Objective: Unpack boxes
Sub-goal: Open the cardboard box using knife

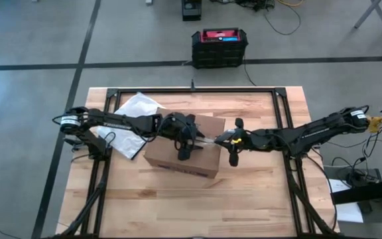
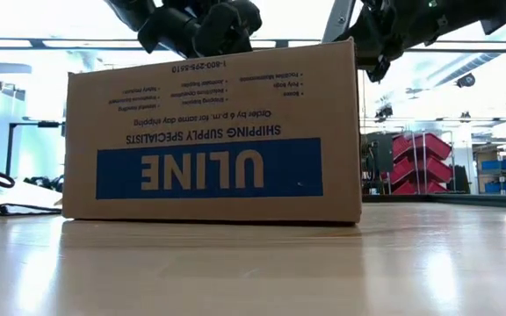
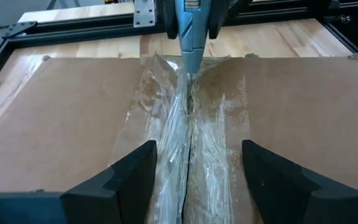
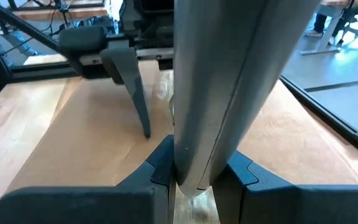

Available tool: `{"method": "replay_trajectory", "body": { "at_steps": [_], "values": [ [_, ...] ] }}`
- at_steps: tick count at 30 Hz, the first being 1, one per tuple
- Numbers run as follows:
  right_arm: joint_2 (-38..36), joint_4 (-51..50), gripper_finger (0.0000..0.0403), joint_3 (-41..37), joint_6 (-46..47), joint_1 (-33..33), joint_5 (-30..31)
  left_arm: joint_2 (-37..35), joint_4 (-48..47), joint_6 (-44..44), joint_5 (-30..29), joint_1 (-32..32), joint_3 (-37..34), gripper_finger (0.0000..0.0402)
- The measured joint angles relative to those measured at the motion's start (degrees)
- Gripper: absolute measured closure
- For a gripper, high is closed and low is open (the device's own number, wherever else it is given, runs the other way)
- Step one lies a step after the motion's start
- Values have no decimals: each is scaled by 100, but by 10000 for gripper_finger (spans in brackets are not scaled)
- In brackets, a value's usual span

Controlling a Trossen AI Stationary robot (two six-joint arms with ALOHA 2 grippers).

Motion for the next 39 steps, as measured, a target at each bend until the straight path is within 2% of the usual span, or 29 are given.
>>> {"method": "replay_trajectory", "body": {
  "at_steps": [11,22,28,32,35,39],
  "values": [
    [-384,-629,353,9,382,126,48,4,-147,-293,-541,8,-28,182],
    [-953,-1010,353,-2,380,490,-146,-9,-353,-478,-767,63,-52,182],
    [-1231,-1186,353,-4,298,695,120,-305,-573,-525,-664,-10,-75,182],
    [-1230,-1405,353,-6,93,530,700,-626,-606,-530,-504,-302,-90,182],
    [-1229,-1344,353,-4,-158,135,759,-889,-566,-535,-423,-646,-92,182],
    [-1167,-1450,353,-4,-502,-572,776,-1122,-560,-636,-879,-1362,-82,182]
  ]
}}
